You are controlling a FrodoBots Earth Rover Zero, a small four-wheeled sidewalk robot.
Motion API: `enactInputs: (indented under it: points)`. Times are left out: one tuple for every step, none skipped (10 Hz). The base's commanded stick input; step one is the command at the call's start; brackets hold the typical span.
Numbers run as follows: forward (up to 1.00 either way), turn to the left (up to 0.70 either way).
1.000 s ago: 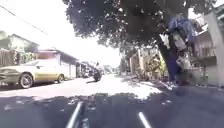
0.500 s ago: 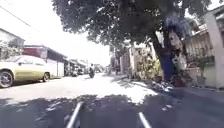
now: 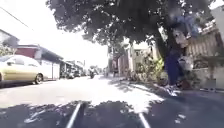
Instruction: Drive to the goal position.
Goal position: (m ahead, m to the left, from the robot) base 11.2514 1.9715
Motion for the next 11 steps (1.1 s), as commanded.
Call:
enactInputs:
  points:
    - [0.85,0.0]
    - [0.85,0.0]
    - [0.85,0.0]
    - [0.85,0.0]
    - [0.85,0.0]
    - [0.85,0.0]
    - [0.85,0.0]
    - [0.85,0.0]
    - [0.85,0.0]
    - [0.85,0.0]
    - [0.85,0.0]
